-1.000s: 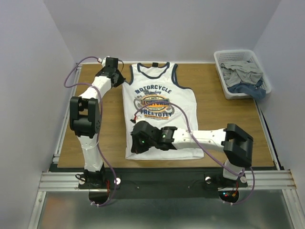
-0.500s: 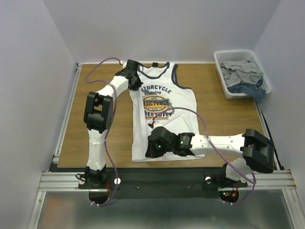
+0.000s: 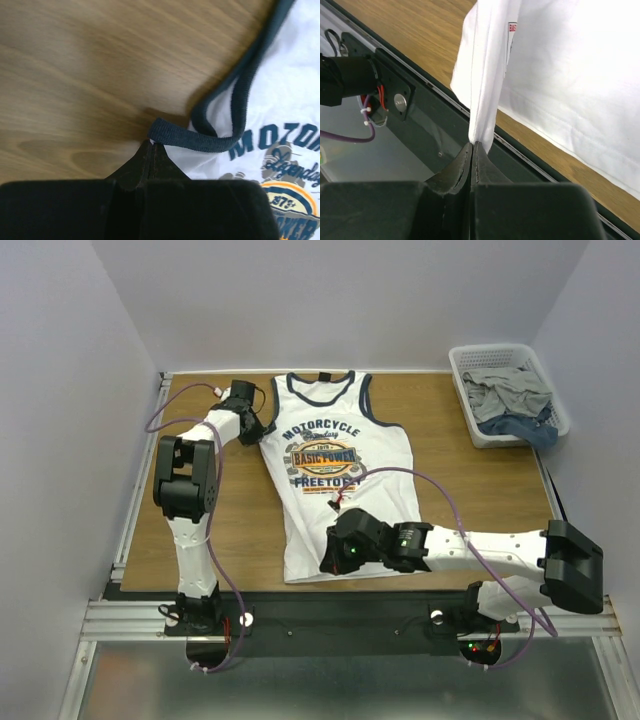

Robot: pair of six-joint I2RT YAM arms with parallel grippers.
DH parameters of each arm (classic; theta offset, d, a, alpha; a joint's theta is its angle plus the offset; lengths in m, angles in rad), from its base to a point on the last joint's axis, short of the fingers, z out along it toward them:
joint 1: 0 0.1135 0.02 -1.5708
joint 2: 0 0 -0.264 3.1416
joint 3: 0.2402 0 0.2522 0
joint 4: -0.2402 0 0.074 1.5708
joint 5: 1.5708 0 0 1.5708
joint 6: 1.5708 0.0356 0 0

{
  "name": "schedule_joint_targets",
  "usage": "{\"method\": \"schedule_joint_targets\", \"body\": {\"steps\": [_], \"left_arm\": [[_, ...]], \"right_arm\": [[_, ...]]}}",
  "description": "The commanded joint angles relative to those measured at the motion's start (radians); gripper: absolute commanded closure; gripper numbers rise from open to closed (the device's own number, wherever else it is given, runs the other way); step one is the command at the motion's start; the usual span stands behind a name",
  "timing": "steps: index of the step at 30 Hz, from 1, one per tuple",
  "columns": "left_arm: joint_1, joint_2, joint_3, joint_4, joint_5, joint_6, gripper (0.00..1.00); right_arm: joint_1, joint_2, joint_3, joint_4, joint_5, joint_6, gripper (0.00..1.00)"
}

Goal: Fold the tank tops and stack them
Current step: Fold the tank top

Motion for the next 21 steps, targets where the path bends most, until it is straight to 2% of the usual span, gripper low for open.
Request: {"method": "schedule_joint_targets", "body": {"steps": [1, 5, 12, 21], "left_arm": [[0.034, -0.119, -0.069, 0.076, -0.018, -0.005, 1.00], [0.069, -0.157, -0.112, 0.080, -0.014, -0.004, 1.00], [0.135, -0.156, -0.096, 0.054, -0.011, 0.038, 1.00], [0.165, -0.085, -0.037, 0.040, 0.003, 0.068, 1.00]], "right_arm": [[0.001, -0.065, 0.009, -0.100, -0.003, -0.038, 1.00], [0.001, -0.031, 0.065, -0.118, -0.046, -0.070, 1.00], [0.033, 0.159, 0.224, -0.050, -0.121, -0.087, 1.00], [0.062, 0.522, 0.476, 0.113, -0.240, -0.072, 1.00]]}}
